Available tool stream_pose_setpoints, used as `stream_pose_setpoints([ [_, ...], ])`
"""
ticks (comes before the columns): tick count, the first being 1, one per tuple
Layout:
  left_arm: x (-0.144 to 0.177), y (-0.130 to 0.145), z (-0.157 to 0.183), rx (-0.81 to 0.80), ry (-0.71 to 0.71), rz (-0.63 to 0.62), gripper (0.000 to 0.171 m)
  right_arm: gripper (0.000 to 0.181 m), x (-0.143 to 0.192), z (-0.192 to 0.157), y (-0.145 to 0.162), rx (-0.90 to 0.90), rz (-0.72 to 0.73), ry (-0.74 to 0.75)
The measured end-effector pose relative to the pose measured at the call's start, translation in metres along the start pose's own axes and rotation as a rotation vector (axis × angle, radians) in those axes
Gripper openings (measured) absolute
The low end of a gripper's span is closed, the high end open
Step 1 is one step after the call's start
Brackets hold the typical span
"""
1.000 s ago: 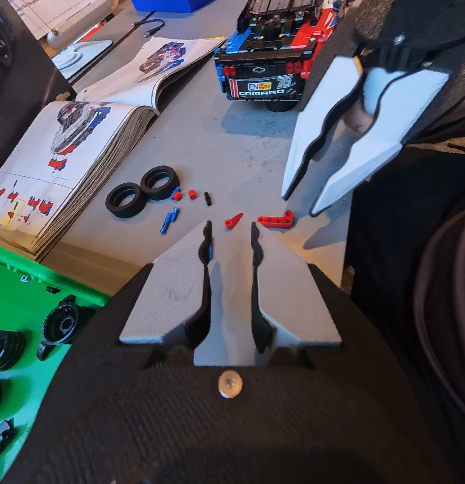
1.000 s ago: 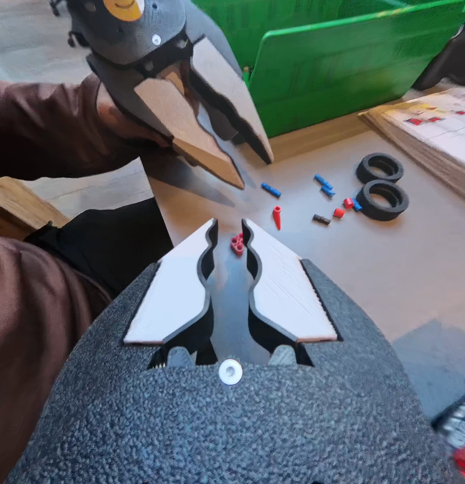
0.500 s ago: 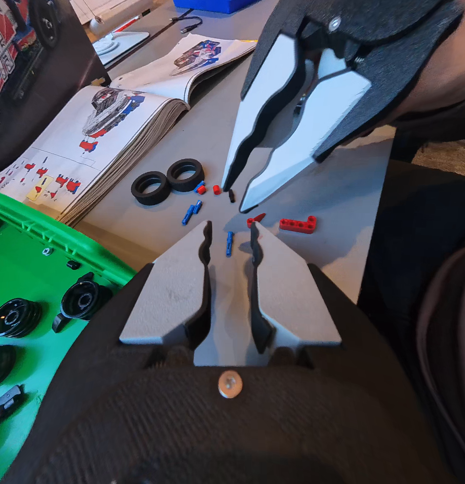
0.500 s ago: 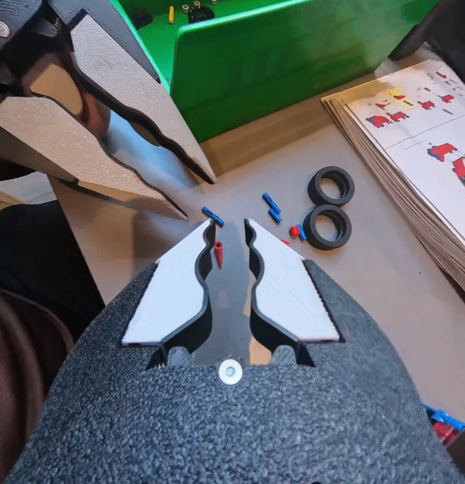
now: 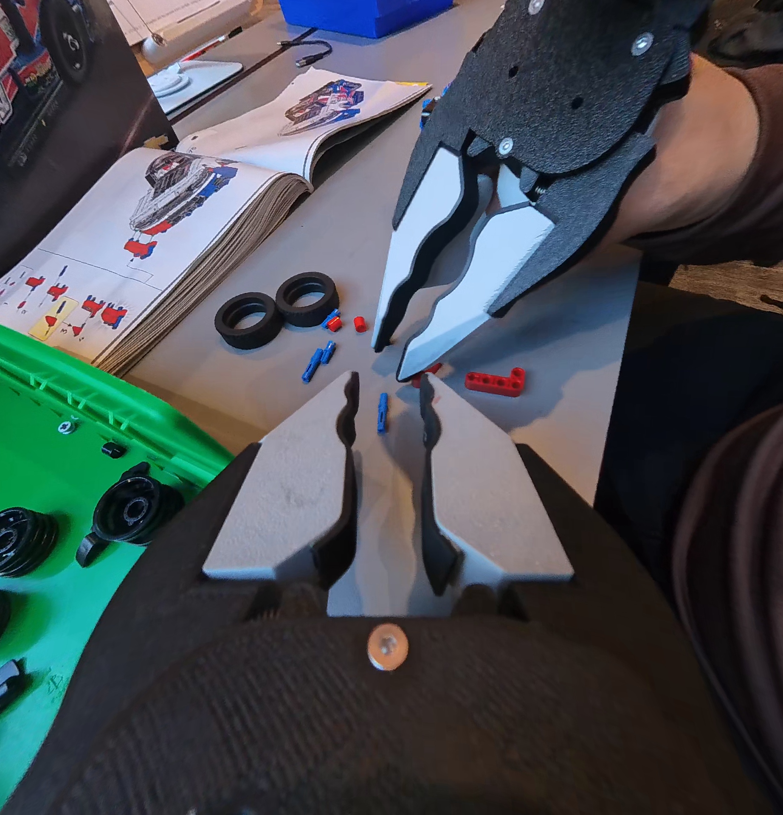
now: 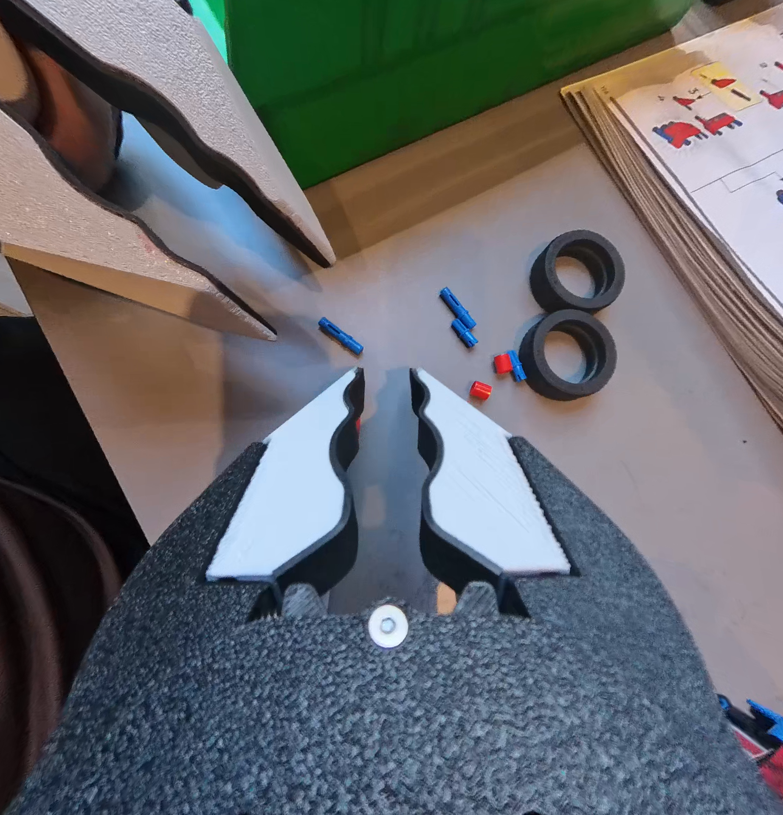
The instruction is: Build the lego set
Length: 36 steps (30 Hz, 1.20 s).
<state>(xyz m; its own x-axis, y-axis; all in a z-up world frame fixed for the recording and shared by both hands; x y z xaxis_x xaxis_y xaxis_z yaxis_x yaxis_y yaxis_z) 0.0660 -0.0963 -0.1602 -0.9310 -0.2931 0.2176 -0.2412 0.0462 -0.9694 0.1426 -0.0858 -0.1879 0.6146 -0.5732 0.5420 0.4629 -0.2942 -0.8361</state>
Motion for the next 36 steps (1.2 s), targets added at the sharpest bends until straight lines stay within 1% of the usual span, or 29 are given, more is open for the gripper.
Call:
stream_pose_setpoints([
  [3,-0.001,0.001,0.001,-0.007,0.0,-0.007,0.025,0.014,0.001,0.0,0.003,-0.012,-0.002,-0.007],
  [8,-0.001,0.001,0.001,-0.006,0.004,-0.006,0.025,0.012,0.005,-0.001,0.004,-0.021,-0.009,-0.003],
  [16,-0.001,0.001,0.001,-0.004,0.004,-0.009,0.025,0.014,0.013,-0.013,-0.001,-0.004,0.032,0.015],
  [21,-0.001,0.001,0.001,-0.003,0.005,-0.014,0.024,0.014,0.021,-0.014,-0.004,-0.002,0.057,0.026],
  [28,-0.001,0.001,0.0,-0.003,0.006,-0.004,0.023,0.013,0.02,-0.016,-0.004,0.01,0.067,0.029],
  [29,-0.001,0.001,0.0,-0.005,0.008,-0.006,0.023,0.011,0.021,-0.016,-0.004,0.018,0.07,0.031],
  [31,-0.002,0.001,0.001,-0.012,0.009,-0.014,0.023,0.0,0.022,-0.016,-0.004,0.028,0.069,0.034],
  [36,-0.003,0.003,0.0,-0.022,-0.005,-0.029,0.023,0.0,0.029,-0.007,-0.011,0.084,0.059,0.095],
])
Point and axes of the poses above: each gripper's, where its closed fingertips meet, x back along the fingers, y out of its underside, z = x × y across the jaws, the point moved 4 cm from there along x, back along the fingers, and after that the axes turned 14 degrees about z, right-handed, at the moved point
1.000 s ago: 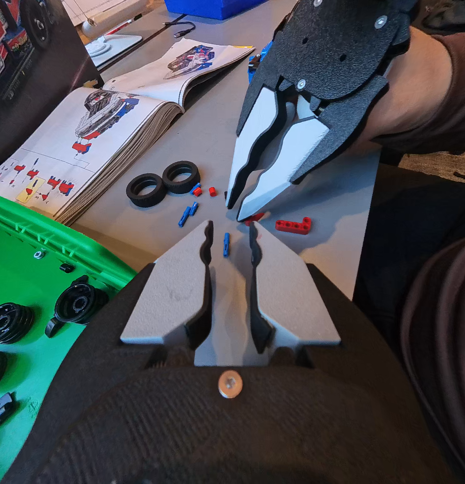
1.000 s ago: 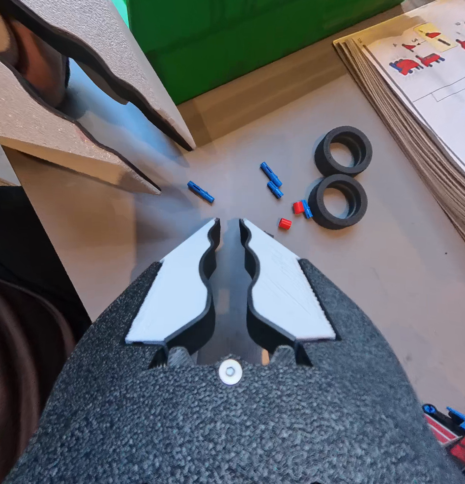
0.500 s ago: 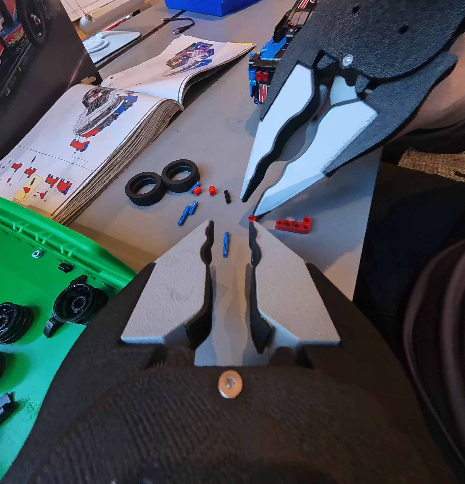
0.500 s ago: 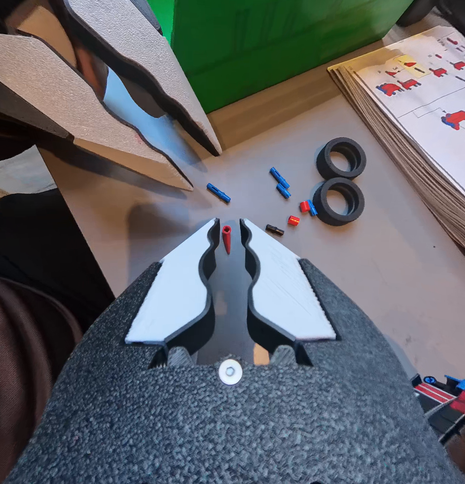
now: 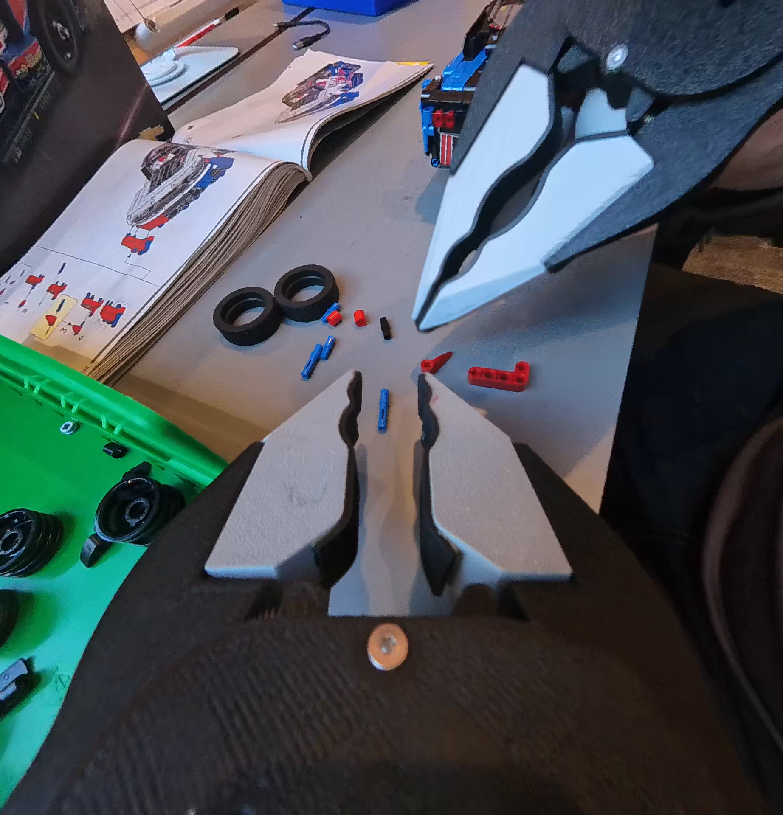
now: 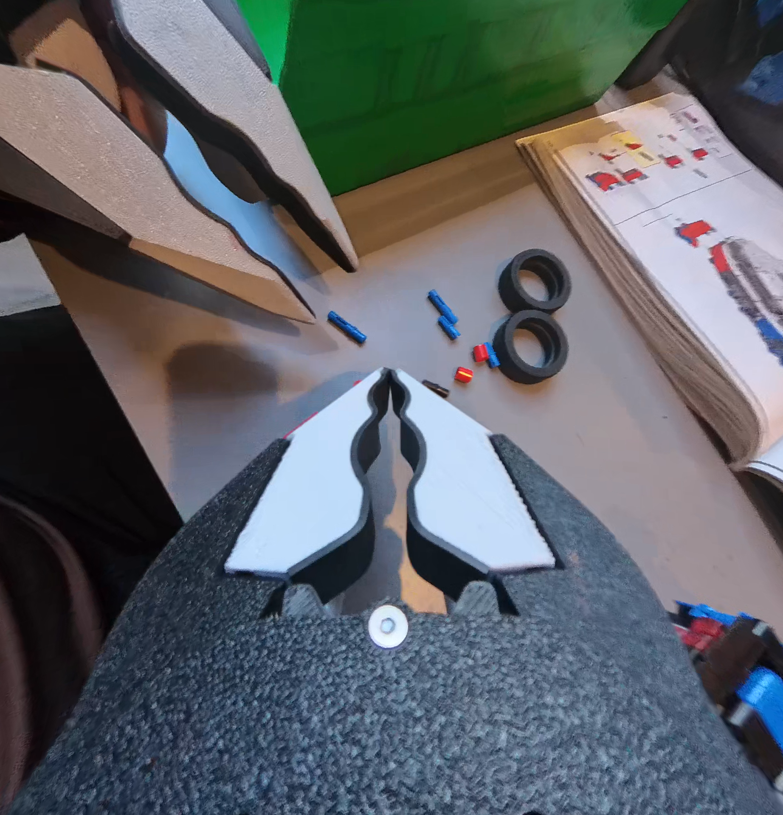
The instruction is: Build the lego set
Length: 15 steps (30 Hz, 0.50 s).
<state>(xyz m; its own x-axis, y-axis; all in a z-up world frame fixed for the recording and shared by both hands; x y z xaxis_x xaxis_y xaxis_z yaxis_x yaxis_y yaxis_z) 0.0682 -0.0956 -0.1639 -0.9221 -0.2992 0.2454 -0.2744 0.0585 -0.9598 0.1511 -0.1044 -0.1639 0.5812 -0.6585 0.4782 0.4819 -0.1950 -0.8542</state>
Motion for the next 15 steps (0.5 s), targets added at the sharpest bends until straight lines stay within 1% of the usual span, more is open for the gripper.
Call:
stream_pose_setpoints([
  [3,-0.001,0.002,-0.002,0.005,-0.015,-0.014,0.023,0.0,0.001,0.011,-0.006,0.005,-0.035,0.023],
  [7,-0.002,0.003,-0.002,-0.005,-0.029,-0.027,0.023,0.0,0.004,0.031,-0.025,0.025,-0.028,0.057],
  [10,-0.002,0.003,-0.002,-0.017,-0.037,-0.027,0.023,0.015,0.003,0.052,-0.04,0.028,-0.033,0.066],
  [13,-0.002,0.003,-0.002,-0.02,-0.04,-0.026,0.023,0.022,-0.003,0.073,-0.047,0.0,-0.089,0.043],
  [15,-0.001,0.002,-0.003,-0.017,-0.041,-0.022,0.023,0.025,-0.004,0.082,-0.048,-0.028,-0.129,0.013],
])
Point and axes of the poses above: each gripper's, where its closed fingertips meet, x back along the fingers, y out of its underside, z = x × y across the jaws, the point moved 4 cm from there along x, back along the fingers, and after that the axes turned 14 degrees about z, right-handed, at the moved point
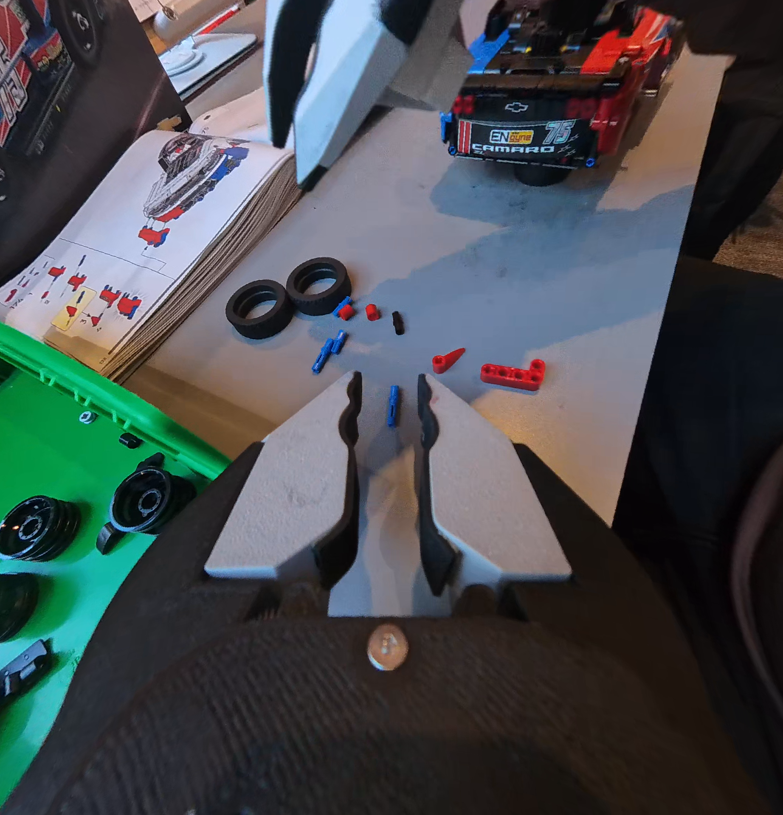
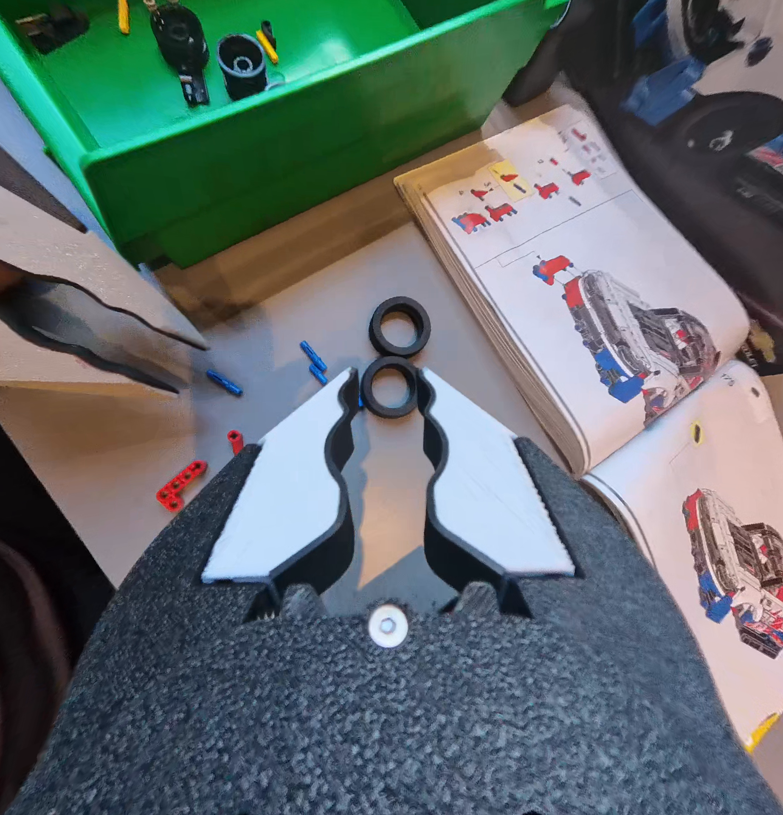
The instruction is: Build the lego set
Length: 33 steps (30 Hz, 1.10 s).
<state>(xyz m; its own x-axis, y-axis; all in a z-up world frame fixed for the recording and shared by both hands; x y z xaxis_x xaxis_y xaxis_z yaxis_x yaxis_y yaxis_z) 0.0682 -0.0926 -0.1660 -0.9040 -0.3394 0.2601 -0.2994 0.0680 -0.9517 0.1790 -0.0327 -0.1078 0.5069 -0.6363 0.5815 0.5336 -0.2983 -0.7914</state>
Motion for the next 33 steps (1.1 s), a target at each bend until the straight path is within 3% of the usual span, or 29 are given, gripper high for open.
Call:
stream_pose_setpoints([
  [9,0.001,-0.001,-0.002,0.014,-0.001,0.008,0.02,0.026,0.002,0.004,0.008,-0.007,-0.026,-0.007],
  [20,0.002,-0.002,-0.002,0.032,0.018,0.026,0.02,0.028,0.031,0.045,0.022,-0.082,-0.065,0.042],
  [33,0.003,-0.003,-0.004,0.053,0.011,0.031,0.02,0.029,0.014,0.036,0.016,-0.067,-0.074,-0.041],
])
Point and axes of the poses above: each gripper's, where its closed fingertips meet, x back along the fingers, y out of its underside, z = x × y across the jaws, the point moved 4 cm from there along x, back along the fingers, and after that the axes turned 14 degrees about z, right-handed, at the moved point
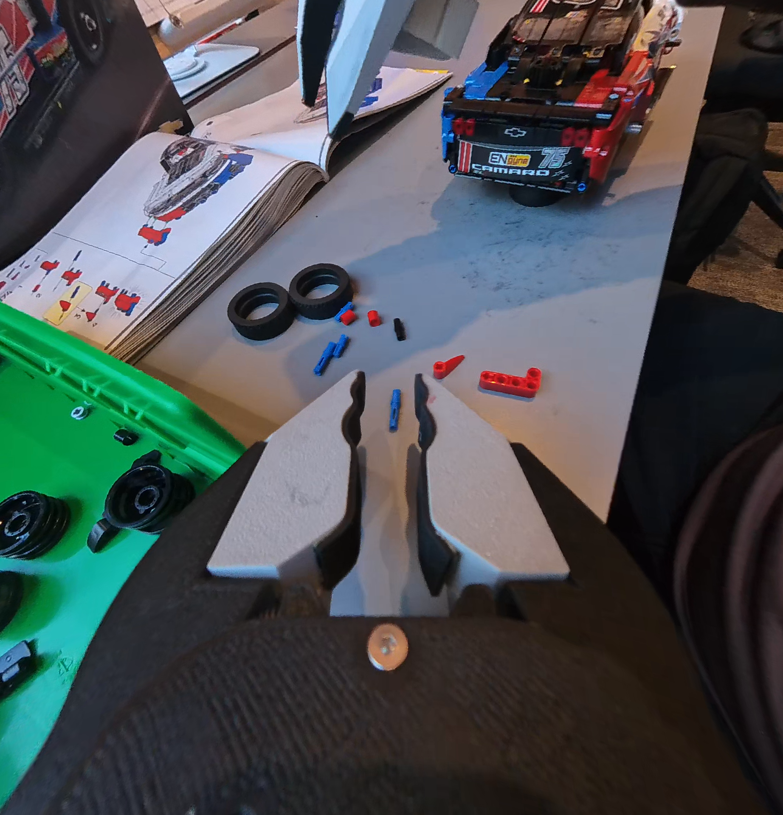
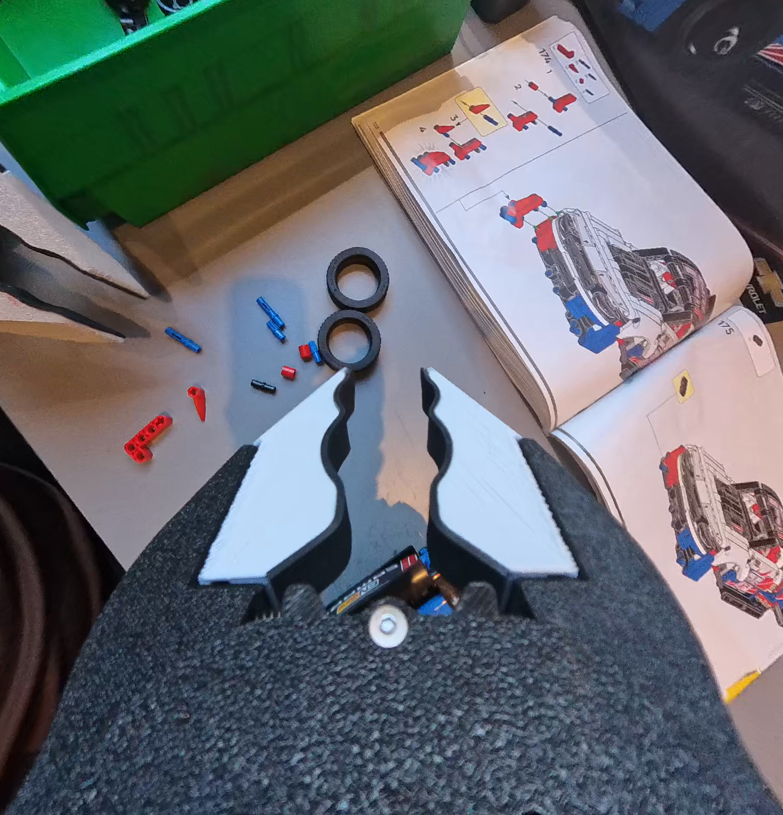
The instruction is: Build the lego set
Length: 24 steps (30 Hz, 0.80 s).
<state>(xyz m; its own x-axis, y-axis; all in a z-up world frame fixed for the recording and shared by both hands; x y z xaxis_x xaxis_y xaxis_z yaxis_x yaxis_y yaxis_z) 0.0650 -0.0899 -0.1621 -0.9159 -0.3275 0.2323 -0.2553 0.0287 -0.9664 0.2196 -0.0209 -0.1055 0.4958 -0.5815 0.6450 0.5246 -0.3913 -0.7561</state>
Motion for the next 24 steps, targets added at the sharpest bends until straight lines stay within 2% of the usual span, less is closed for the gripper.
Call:
stream_pose_setpoints([
  [2,0.0,0.001,-0.005,0.023,-0.022,-0.008,0.016,0.029,-0.004,-0.003,0.001,-0.014,-0.005,-0.025],
  [4,0.001,0.001,-0.01,0.051,-0.038,-0.005,0.0,0.029,-0.007,-0.008,0.001,-0.013,-0.013,-0.043],
  [10,0.01,0.002,-0.033,0.112,-0.174,0.023,0.0,0.029,-0.013,-0.025,0.0,0.01,-0.021,-0.085],
  [13,0.01,0.002,-0.034,0.148,-0.158,0.026,0.0,0.029,-0.016,-0.043,0.004,0.022,-0.043,-0.129],
  [17,0.01,0.0,-0.03,0.099,-0.152,0.032,0.005,0.03,-0.014,-0.083,0.012,0.044,-0.054,-0.21],
  [21,0.007,0.002,-0.025,0.053,-0.138,0.005,0.007,0.03,-0.01,-0.119,0.031,0.045,-0.062,-0.291],
  [24,0.007,0.002,-0.023,0.036,-0.139,0.002,0.008,0.03,-0.009,-0.131,0.049,0.05,-0.077,-0.296],
])
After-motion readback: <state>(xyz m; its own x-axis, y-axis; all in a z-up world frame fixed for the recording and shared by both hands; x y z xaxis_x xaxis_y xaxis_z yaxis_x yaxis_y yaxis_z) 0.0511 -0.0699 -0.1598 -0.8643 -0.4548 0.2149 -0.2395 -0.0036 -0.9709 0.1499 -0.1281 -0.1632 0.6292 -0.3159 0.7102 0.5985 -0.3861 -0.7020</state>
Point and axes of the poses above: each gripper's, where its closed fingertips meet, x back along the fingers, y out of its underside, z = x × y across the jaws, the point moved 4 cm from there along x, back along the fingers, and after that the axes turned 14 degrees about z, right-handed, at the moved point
